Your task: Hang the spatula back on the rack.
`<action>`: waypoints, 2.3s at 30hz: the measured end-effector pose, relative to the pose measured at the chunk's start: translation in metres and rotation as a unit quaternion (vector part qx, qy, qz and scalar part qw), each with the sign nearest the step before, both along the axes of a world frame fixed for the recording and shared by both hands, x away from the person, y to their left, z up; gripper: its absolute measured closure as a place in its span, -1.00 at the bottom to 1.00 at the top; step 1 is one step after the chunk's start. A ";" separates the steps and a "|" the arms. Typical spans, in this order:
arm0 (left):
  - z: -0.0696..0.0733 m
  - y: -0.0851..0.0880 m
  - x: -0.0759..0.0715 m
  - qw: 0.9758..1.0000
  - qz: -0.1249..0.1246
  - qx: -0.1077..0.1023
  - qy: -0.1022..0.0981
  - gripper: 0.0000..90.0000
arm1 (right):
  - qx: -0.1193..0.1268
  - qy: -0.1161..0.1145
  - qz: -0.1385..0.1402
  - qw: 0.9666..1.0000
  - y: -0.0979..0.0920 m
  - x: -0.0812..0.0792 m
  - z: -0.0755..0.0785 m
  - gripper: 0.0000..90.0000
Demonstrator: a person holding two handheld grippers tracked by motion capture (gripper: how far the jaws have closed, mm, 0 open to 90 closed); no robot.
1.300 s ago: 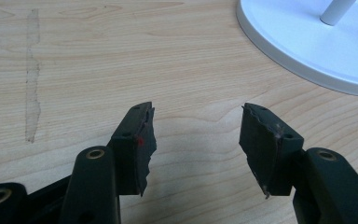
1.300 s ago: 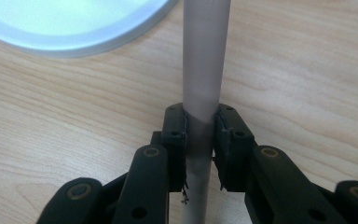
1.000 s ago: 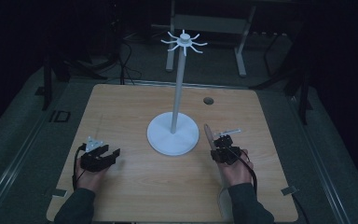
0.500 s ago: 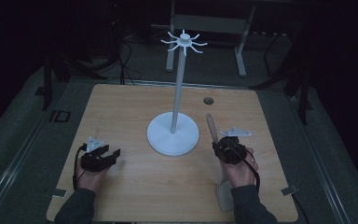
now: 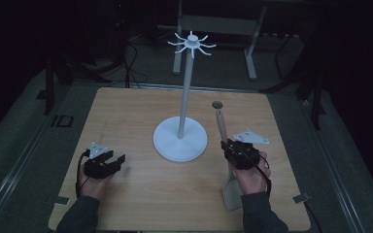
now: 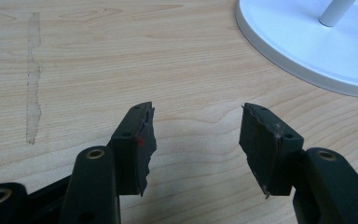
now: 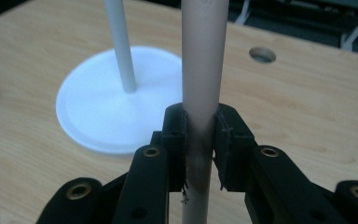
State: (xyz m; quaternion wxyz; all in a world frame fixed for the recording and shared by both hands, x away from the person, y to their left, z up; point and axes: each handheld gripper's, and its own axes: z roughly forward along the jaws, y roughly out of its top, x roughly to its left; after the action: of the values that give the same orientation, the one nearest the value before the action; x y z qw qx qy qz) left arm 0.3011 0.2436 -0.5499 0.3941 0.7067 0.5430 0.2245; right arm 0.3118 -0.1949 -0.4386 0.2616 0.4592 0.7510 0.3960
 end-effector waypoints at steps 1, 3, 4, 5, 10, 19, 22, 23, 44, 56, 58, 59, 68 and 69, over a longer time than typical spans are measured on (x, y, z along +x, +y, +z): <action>0.000 0.000 0.000 1.000 0.000 0.000 0.000 0.00 | 0.003 -0.006 -0.001 1.000 0.000 -0.001 0.002 0.68; 0.000 0.000 0.000 1.000 0.000 0.000 0.000 0.00 | 0.010 -0.016 0.000 1.000 -0.001 -0.002 0.005 0.68; 0.000 0.000 0.000 1.000 0.000 0.000 0.000 0.00 | 0.012 -0.020 0.001 1.000 -0.001 -0.002 0.006 0.68; 0.000 0.000 0.000 1.000 -0.001 0.000 0.000 0.00 | 0.014 -0.023 0.001 1.000 0.000 -0.003 0.008 0.68; 0.000 0.000 0.000 1.000 0.000 -0.001 0.000 0.00 | 0.018 -0.035 0.009 0.999 0.002 -0.003 0.014 0.68; 0.000 0.001 0.000 1.000 0.000 -0.001 0.000 0.00 | 0.031 -0.068 0.023 0.997 0.007 -0.006 0.024 0.68; 0.001 0.001 0.000 1.000 -0.001 0.001 0.001 0.00 | 0.034 -0.071 0.024 0.997 0.008 -0.006 0.026 0.68; 0.001 0.001 -0.001 1.000 -0.001 0.000 0.001 0.00 | 0.035 -0.074 0.025 0.996 0.008 -0.006 0.026 0.68; 0.001 0.001 0.000 1.000 0.002 -0.003 -0.002 0.00 | 0.050 -0.109 0.039 0.992 0.013 -0.005 0.040 0.67; 0.000 0.001 0.000 1.000 0.002 -0.003 -0.001 0.00 | 0.054 -0.122 0.043 0.990 0.014 -0.001 0.049 0.67; 0.000 0.001 0.000 1.000 0.002 -0.003 -0.001 0.00 | 0.056 -0.122 0.043 0.990 0.014 0.000 0.051 0.67; 0.000 0.001 0.000 1.000 0.002 -0.003 -0.001 0.00 | 0.057 -0.123 0.043 0.990 0.014 0.000 0.051 0.68; 0.000 0.001 0.000 1.000 0.002 -0.002 -0.002 0.00 | 0.063 -0.130 0.050 0.988 0.013 0.003 0.060 0.67; 0.000 0.001 0.000 1.000 0.002 -0.003 -0.002 0.00 | 0.063 -0.132 0.051 0.988 0.013 0.004 0.061 0.67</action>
State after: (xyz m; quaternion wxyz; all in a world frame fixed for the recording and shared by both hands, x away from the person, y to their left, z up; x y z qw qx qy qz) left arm 0.3008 0.2445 -0.5496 0.3964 0.7042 0.5444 0.2251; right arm 0.3154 -0.1820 -0.3774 0.3081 0.3802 0.7056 0.5125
